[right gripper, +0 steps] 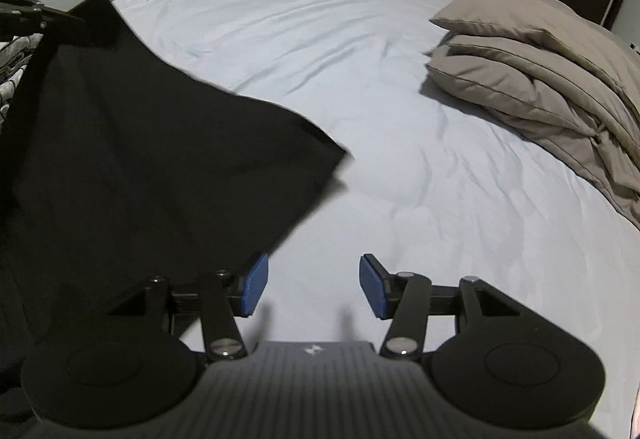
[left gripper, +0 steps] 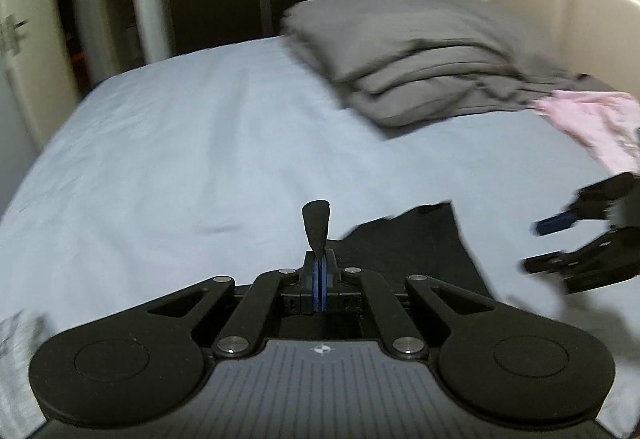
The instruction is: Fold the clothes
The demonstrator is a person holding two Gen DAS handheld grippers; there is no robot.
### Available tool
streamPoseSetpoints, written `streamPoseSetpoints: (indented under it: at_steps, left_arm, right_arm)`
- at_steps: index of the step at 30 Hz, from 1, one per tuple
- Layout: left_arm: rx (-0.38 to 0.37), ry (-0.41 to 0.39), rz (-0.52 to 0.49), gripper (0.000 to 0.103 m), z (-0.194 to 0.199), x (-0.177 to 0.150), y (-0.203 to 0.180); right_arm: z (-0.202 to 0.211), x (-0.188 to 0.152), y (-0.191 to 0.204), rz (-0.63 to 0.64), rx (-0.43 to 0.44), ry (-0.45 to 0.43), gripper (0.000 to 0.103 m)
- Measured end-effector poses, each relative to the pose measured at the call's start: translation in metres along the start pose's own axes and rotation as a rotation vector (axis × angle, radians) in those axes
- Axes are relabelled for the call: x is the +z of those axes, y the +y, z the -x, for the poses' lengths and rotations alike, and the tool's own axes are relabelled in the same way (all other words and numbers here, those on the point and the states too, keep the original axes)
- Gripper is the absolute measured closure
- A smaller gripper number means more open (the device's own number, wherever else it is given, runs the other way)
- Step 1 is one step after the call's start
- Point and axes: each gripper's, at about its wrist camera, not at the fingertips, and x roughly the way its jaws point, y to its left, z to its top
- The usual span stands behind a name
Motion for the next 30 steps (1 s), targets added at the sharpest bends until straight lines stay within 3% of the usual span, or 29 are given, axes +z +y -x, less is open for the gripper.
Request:
streamPoseSetpoints:
  at_steps: [5, 9, 17, 28, 29, 30]
  left_arm:
    - [0.123, 0.095, 0.082, 0.103, -0.013, -0.033, 0.055]
    - [0.113, 0.123, 0.145, 0.103, -0.026, -0.051, 0.078]
    - [0.118, 0.139, 0.148, 0.103, -0.04, -0.054, 0.077]
    - [0.147, 0.166, 0.178, 0.103, -0.054, -0.061, 0.08]
    - [0.148, 0.169, 0.179, 0.103, -0.056, -0.061, 0.08]
    - [0.149, 0.171, 0.18, 0.103, -0.057, -0.061, 0.08]
  right_arm:
    - [-0.015, 0.01, 0.018, 0.024, 0.011, 0.016, 0.048]
    - [-0.025, 0.015, 0.03, 0.034, 0.018, 0.03, 0.048]
    - [-0.038, 0.029, 0.04, -0.001, 0.033, 0.005, 0.049]
    - [-0.073, 0.075, 0.044, -0.249, 0.083, -0.085, 0.051]
    - [-0.08, 0.076, 0.051, -0.235, 0.071, -0.07, 0.052]
    - [-0.086, 0.077, 0.057, -0.221, 0.06, -0.054, 0.07]
